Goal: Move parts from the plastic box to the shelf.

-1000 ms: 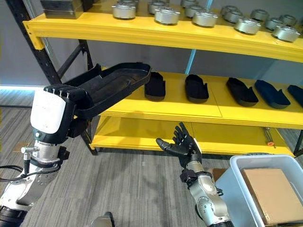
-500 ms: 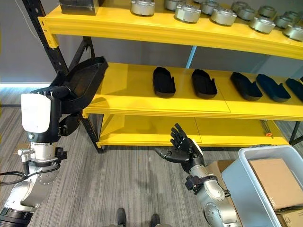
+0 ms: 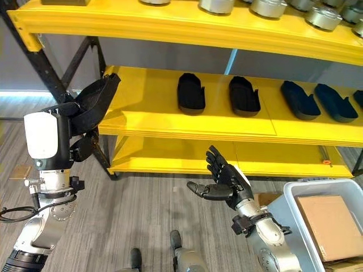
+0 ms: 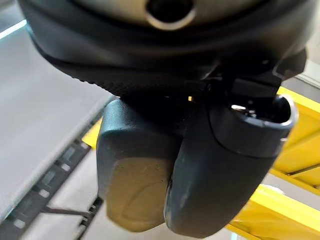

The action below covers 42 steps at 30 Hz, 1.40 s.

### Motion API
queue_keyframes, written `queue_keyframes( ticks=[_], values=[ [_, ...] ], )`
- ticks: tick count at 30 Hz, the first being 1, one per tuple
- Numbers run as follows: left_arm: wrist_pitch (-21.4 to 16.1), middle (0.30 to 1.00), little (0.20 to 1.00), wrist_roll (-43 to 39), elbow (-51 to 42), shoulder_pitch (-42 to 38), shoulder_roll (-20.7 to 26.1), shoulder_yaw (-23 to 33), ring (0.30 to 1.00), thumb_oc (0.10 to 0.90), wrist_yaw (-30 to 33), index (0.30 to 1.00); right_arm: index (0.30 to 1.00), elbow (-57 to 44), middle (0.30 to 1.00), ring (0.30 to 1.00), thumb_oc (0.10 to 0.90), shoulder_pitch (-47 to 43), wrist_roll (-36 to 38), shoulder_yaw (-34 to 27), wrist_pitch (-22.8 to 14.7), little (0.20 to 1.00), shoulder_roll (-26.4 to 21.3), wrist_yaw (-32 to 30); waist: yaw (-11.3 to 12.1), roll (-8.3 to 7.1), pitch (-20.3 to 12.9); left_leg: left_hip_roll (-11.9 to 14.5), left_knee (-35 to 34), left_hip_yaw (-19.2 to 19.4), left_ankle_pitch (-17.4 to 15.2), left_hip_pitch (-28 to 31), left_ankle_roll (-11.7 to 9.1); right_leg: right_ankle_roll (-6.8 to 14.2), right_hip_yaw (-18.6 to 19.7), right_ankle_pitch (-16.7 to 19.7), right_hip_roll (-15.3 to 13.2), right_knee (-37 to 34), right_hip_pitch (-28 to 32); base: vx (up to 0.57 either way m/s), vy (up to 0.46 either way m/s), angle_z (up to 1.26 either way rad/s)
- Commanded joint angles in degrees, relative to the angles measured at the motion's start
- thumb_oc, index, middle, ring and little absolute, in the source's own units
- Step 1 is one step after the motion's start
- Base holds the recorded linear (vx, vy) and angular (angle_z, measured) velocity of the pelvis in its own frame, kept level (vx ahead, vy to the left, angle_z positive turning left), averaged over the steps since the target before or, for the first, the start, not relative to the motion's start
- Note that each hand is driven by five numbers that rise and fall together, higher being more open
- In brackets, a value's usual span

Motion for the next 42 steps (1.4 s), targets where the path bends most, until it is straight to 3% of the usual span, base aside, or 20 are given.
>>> queue_keyframes(
  ticks=[1, 4, 7, 9, 12, 15, 18, 19, 20, 21, 22, 25, 29, 34, 42],
  values=[
    [-1.60, 0.300, 0.300, -0.62, -7.17, -11.20, 0.89, -0.27, 0.300, 0.400, 2.39, 0.300, 1.000, -4.62, 1.000, 1.000, 0.900, -5.50, -0.92, -2.39, -7.10, 1.000, -2.82, 0.07, -1.61, 0.55, -3.38, 0.19, 4.92, 6.28, -11.61, 6.54, 2.34, 0.37, -0.76, -3.87, -0.76, 4.59, -0.38, 0.15, -0.203, -0.12],
    [0.46, 0.300, 0.300, -0.84, -6.60, -12.84, 0.79, -1.31, 0.300, 0.400, 3.13, 0.300, 1.000, -4.93, 1.000, 1.000, 0.900, -6.14, -1.50, -2.80, -7.07, 1.000, -3.84, 1.37, -2.40, 0.91, -3.13, 0.32, 8.83, 7.49, -12.95, 6.14, 2.18, -0.88, -1.22, -5.33, -0.53, 6.09, -0.17, 0.14, -0.237, -0.02],
    [1.80, 0.300, 0.300, -0.74, -5.71, -14.01, 0.54, -2.08, 0.300, 0.400, 4.12, 0.300, 1.000, -4.78, 1.000, 1.000, 0.900, -6.51, -1.15, -3.28, -7.84, 1.000, -4.52, 2.76, -3.28, 1.50, -3.17, 0.85, 17.16, 9.44, -11.29, 4.95, 1.04, -2.62, -2.40, -6.56, 0.02, 6.60, 0.56, 0.09, -0.202, 0.09],
    [3.69, 0.300, 0.300, -0.18, -5.07, -15.44, 0.26, -2.86, 0.300, 0.400, 3.98, 0.300, 1.000, -4.11, 1.000, 1.000, 0.900, -6.79, -2.28, -3.32, -9.14, 1.000, -4.66, 3.99, -3.34, 2.31, -3.02, 0.03, 23.85, 9.36, -7.75, 1.80, -0.08, -3.86, -3.13, -7.13, 0.79, 6.02, 2.20, 0.11, -0.225, 0.21],
    [4.27, 0.300, 0.300, 0.10, -4.82, -15.71, 0.29, -2.69, 0.300, 0.400, 3.81, 0.300, 1.000, -3.86, 1.000, 1.000, 0.900, -6.61, -3.81, -2.99, -10.10, 1.000, -4.50, 4.28, -2.87, 2.39, -2.72, -1.43, 24.63, 7.95, -8.37, -1.06, 0.47, -3.78, -2.57, -7.03, 1.04, 5.52, 3.19, 0.08, -0.073, 0.18],
    [5.74, 0.300, 0.300, -0.45, -4.31, -14.08, 1.57, -1.56, 0.300, 0.400, 4.83, 0.300, 1.000, -3.83, 1.000, 1.000, 0.900, -6.77, -3.42, -2.65, -9.47, 1.000, -4.91, 5.70, -2.36, 2.75, -2.99, -1.77, 17.47, 6.68, -8.61, -1.28, 1.30, -3.12, -1.14, -7.68, 1.47, 5.11, 4.67, 0.17, 0.031, 0.04],
    [4.70, 0.300, 0.300, -1.79, -2.40, -11.35, 2.79, 1.24, 0.300, 0.400, 6.47, 0.300, 1.000, -4.58, 1.000, 1.000, 0.900, -4.76, -2.22, -3.40, -9.15, 1.000, -5.67, 8.32, -1.63, 2.65, -3.47, 2.08, 7.66, 3.61, -2.54, -2.44, -1.12, -3.25, 0.49, -9.13, 1.48, 3.78, 7.81, 0.20, 0.095, -0.28],
    [4.38, 0.300, 0.300, -2.10, -1.07, -10.58, 3.07, 1.96, 0.300, 0.400, 7.28, 0.300, 1.000, -4.81, 1.000, 1.000, 0.900, -4.23, -2.52, -3.55, -9.02, 1.000, -6.31, 9.16, -1.37, 2.43, -3.65, 5.27, 4.06, 2.48, 0.81, -3.39, -2.61, -3.54, 0.87, -10.00, 0.91, 3.27, 9.31, 0.19, 0.115, -0.33],
    [4.37, 0.300, 0.300, -2.29, -0.74, -10.47, 3.17, 2.10, 0.300, 0.400, 7.54, 0.300, 1.000, -4.73, 1.000, 1.000, 0.900, -4.24, -2.56, -3.52, -9.03, 1.000, -6.52, 9.38, -1.31, 2.40, -3.66, 6.18, 3.30, 2.13, 1.96, -3.48, -3.01, -3.66, 0.94, -10.24, 0.74, 3.26, 9.59, 0.20, 0.146, -0.38],
    [4.26, 0.300, 0.300, -2.90, 0.64, -10.24, 3.51, 2.30, 0.300, 0.400, 8.95, 0.300, 1.000, -4.51, 1.000, 1.000, 0.900, -4.40, -2.22, -3.29, -9.05, 1.000, -7.23, 9.89, -1.28, 2.36, -3.55, 8.91, 1.25, 1.10, 4.62, -3.91, -3.88, -3.98, 1.19, -10.93, 0.32, 3.56, 10.08, 0.17, 0.148, -0.38],
    [4.29, 0.300, 0.300, -3.40, 1.47, -10.05, 3.88, 2.63, 0.300, 0.400, 9.98, 0.300, 1.000, -4.48, 1.000, 1.000, 0.900, -4.46, -1.98, -3.12, -9.07, 1.000, -7.88, 10.26, -1.39, 2.39, -3.52, 10.69, -0.96, 0.63, 4.98, -3.90, -4.29, -4.04, 1.30, -11.63, -0.18, 4.26, 10.24, 0.17, 0.159, -0.29],
    [4.24, 0.300, 0.300, -4.20, 2.90, -9.75, 3.64, 3.50, 0.300, 0.400, 11.21, 0.300, 1.000, -3.98, 1.000, 1.000, 0.900, -4.34, -1.96, -3.04, -9.58, 1.000, -8.92, 11.60, -1.92, 2.57, -3.27, 12.80, -2.09, 0.60, 4.16, -4.24, -4.67, -3.92, 1.46, -13.15, -1.22, 6.26, 10.33, 0.17, 0.199, -0.35],
    [4.18, 0.300, 0.300, -4.10, 2.85, -10.35, 3.31, 2.83, 0.300, 0.400, 8.76, 0.300, 1.000, -3.32, 1.000, 1.000, 0.900, -5.38, -1.81, -2.48, -9.34, 1.000, -9.18, 11.20, -1.73, 3.90, -3.44, 11.51, -1.57, 0.08, 2.23, -2.10, -4.77, -3.08, 1.54, -15.04, -2.39, 10.21, 9.00, 0.18, 0.190, -0.31],
    [4.66, 0.300, 0.300, -1.82, 0.99, -11.70, 1.60, 0.82, 0.300, 0.400, 5.21, 0.300, 1.000, -4.29, 1.000, 1.000, 0.900, -5.60, -1.81, -1.90, -7.97, 1.000, -8.00, 11.76, -1.39, 4.52, -3.59, 8.66, 0.22, -0.12, 0.30, -0.07, -4.66, -1.41, 1.24, -13.87, -3.34, 10.08, 8.15, 0.18, 0.127, -0.13],
    [2.95, 0.300, 0.300, 0.31, 2.50, -16.17, 2.51, -3.31, 0.300, 0.400, 2.97, 0.300, 1.000, -6.66, 1.000, 1.000, 0.900, -7.40, -2.50, 1.34, -6.34, 1.000, -6.52, 11.75, 0.86, 2.27, -4.04, 3.78, 5.31, -0.30, -4.74, -2.37, -1.79, 0.31, 0.85, -13.03, -4.90, 9.47, 8.30, 0.14, 0.092, 0.01]
  ],
)
